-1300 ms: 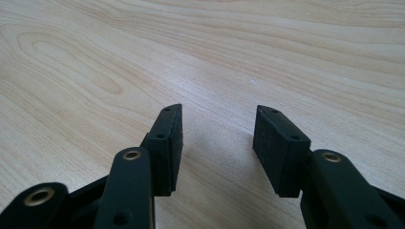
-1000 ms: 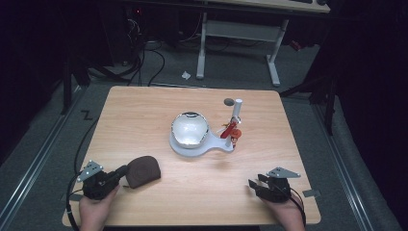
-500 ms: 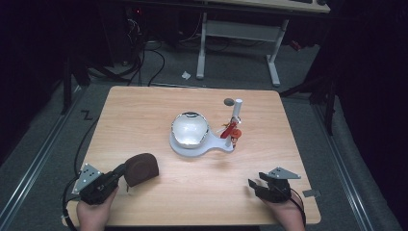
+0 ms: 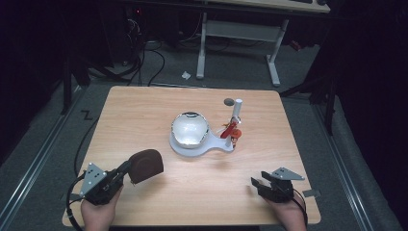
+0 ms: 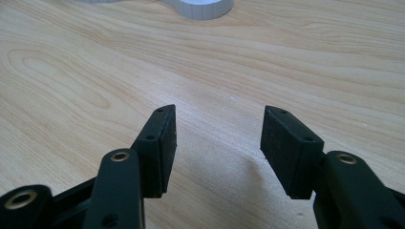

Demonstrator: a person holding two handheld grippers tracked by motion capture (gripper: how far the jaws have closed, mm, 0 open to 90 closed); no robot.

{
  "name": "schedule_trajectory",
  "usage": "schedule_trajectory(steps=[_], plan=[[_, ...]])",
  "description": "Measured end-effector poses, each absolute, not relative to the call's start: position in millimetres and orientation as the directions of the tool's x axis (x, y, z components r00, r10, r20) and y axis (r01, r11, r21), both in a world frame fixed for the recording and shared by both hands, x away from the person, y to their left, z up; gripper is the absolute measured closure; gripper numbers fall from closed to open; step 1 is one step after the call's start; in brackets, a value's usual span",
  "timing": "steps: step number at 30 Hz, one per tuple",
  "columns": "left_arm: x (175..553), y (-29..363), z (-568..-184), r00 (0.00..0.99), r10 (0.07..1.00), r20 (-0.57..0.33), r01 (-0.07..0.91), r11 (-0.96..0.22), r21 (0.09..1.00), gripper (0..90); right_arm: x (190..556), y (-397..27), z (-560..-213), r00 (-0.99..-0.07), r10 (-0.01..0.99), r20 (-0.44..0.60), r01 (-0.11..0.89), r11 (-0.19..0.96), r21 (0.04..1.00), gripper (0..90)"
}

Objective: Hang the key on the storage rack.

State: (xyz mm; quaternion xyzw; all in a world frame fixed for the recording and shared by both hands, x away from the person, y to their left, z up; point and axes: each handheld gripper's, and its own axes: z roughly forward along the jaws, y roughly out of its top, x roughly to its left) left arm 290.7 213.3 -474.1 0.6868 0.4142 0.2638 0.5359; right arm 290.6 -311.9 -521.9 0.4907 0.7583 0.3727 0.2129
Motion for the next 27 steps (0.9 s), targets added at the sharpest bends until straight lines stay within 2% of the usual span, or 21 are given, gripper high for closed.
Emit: schedule_trajectory(steps=[27], plan=[[323.3, 174.4, -427.6, 0.539, 0.841, -0.042, 0.199, -0.079, 0.977, 87.4, 290.0, -314.0, -521.0, -0.441, 0.896, 0.051, 0.566, 0.234, 0.790, 46.8]])
